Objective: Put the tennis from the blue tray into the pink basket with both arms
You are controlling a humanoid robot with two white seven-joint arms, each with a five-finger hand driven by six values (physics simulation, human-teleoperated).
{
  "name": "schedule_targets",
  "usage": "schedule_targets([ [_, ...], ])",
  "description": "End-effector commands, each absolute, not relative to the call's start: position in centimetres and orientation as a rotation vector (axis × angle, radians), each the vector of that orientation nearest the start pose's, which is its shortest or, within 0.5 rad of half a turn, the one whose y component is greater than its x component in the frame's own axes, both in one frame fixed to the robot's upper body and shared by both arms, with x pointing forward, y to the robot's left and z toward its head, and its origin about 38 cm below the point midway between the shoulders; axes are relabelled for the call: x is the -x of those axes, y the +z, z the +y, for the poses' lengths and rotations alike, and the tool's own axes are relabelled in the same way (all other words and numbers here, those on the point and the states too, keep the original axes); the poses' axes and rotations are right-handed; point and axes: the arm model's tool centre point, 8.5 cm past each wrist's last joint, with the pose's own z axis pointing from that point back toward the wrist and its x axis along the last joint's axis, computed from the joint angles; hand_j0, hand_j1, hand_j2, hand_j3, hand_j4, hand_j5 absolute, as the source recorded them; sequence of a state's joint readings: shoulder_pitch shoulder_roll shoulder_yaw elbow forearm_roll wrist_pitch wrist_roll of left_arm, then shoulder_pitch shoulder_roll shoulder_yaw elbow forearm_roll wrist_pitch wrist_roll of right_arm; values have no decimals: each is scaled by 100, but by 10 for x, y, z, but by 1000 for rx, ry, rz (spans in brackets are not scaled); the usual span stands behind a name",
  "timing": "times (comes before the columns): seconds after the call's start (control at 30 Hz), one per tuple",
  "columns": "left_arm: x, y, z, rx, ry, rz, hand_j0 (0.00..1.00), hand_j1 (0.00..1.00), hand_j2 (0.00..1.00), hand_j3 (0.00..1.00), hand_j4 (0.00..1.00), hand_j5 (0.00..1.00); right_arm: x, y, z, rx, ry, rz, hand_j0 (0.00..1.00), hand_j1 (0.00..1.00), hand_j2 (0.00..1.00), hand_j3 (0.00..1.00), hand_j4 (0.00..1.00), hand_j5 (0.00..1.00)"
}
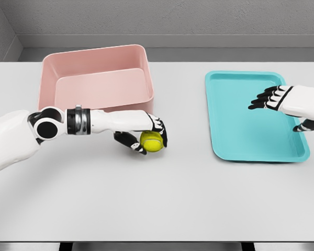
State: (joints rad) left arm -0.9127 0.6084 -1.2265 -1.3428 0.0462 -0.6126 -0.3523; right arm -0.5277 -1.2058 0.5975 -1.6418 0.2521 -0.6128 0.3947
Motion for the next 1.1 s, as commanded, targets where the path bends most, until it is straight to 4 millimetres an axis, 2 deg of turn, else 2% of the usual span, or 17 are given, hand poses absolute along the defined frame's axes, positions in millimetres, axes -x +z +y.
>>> schedule_targets([
  [0.0,-425,168,151,298,-1962,-1649,55,55,55,55,55,55,-374,266,-377,477,2115,-1352,100,100,100,100,100,100],
  [0.5,-441,207,156,211,-1923,-1758,56,56,56,56,56,56,-372,266,-383,484,2111,-1333,100,100,100,100,100,100],
  [0.6,-444,215,158,190,-1910,-1782,56,56,56,56,56,56,-372,275,-389,516,2110,-1323,100,100,100,100,100,100],
  [0.87,-451,232,163,147,-1883,-1829,56,56,56,56,56,56,-369,267,-390,494,2108,-1310,100,100,100,100,100,100],
  [0.93,-456,242,174,105,-1865,-1841,56,56,56,56,56,56,-369,266,-391,494,2107,-1306,100,100,100,100,100,100],
  [1.07,-459,245,180,82,-1848,-1847,56,56,56,56,56,56,-369,268,-393,499,2109,-1298,100,100,100,100,100,100],
])
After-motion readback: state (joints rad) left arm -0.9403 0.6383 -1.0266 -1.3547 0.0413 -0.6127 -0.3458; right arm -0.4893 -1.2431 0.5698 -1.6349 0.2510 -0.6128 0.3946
